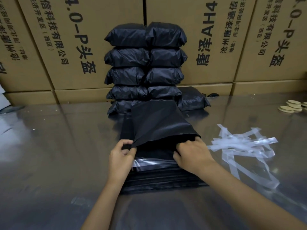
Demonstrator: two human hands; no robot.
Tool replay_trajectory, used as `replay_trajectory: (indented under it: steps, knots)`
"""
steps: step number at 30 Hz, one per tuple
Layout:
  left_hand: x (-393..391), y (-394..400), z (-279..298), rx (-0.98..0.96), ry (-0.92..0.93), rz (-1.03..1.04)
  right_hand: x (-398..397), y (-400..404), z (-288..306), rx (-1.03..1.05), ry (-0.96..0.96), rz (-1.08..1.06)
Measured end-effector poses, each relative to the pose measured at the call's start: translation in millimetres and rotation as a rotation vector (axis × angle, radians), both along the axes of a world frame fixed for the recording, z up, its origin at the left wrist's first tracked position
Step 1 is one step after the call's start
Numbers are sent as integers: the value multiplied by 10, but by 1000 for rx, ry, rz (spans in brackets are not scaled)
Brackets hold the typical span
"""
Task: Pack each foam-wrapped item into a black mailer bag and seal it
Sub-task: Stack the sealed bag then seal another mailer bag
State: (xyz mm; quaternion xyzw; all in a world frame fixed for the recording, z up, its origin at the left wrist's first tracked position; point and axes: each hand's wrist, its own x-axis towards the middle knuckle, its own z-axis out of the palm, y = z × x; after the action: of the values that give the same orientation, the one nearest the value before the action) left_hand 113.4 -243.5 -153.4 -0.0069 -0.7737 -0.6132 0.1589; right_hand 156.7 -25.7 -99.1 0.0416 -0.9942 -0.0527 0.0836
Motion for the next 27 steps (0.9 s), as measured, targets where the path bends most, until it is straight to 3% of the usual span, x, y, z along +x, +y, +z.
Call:
replay_trajectory:
  steps: [4,7,13,18,24,27]
  knots:
    - [35,-7,8,33,-28,-5,149,208,-51,0,179,-205]
    - [76,-11,-5,27,-30,-3,154,402,-30,-33,172,-368]
    - [150,-16,-7,9,-8,-16,150,518,-110,-532,76,-371]
    - [147,-28,-8,23,6,12,271,537,-364,-976,198,-290]
    - [160,28,-8,-93,65,31,365,571,-573,-1247,213,-316]
    - [213,38,56,-129,119,58,361,604,-523,-1241,167,-345]
